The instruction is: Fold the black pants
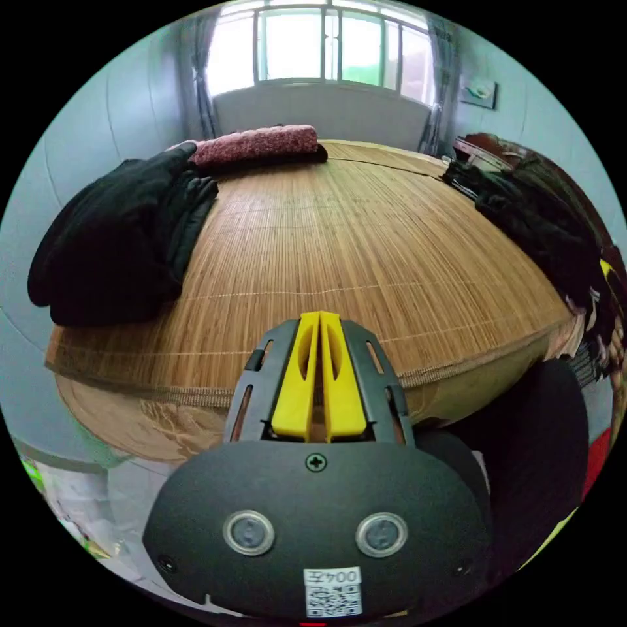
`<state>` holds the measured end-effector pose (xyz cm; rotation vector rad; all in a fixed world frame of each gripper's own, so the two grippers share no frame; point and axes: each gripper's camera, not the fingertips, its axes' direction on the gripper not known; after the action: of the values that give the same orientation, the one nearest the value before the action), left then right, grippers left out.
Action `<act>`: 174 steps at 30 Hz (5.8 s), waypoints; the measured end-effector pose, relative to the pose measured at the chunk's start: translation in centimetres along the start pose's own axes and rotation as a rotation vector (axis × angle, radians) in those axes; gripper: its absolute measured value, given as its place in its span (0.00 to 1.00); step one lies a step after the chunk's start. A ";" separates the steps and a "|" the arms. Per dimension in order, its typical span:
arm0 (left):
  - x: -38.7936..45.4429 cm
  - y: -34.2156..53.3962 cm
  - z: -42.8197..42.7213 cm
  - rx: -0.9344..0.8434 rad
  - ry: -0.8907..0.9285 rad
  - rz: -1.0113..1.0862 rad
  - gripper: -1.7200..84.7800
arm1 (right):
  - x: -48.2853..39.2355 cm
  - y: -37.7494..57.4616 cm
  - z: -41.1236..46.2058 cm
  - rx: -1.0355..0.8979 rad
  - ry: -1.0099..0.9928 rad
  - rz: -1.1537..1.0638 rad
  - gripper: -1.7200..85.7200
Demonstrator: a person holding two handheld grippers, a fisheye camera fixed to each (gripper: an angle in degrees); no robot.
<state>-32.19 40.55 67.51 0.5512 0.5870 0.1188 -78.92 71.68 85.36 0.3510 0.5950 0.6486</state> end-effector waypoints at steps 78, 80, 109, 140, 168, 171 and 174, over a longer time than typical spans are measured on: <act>19.7 -11.3 -15.3 -0.165 0.130 0.847 0.24 | 24.3 9.7 -4.6 -0.334 -0.902 0.463 0.01; 21.1 -11.4 -12.7 -0.254 0.088 0.886 0.23 | 25.4 10.7 -6.2 -0.329 -0.895 0.484 0.01; -23.8 -10.0 -23.1 0.124 1.081 -0.258 0.07 | 22.2 8.3 5.8 -0.436 -0.995 0.623 0.18; -33.1 -6.5 -16.6 0.116 1.044 -0.392 0.07 | 13.5 -7.4 38.0 -0.712 -0.654 0.651 0.11; -13.8 -20.0 -11.7 -0.111 0.575 0.103 0.21 | -2.2 -11.5 25.0 -0.372 -0.785 0.391 0.04; -10.8 -19.9 -12.0 -0.213 0.398 0.237 0.31 | -2.9 -10.9 24.1 -0.371 -0.817 0.403 0.04; -10.1 -18.4 -12.8 -0.261 0.355 0.316 0.33 | -3.7 -10.8 23.9 -0.388 -0.808 0.361 0.04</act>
<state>-48.53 28.15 53.93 0.3654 0.8112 0.5935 -61.61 58.33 100.33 0.3234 -0.3746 0.8739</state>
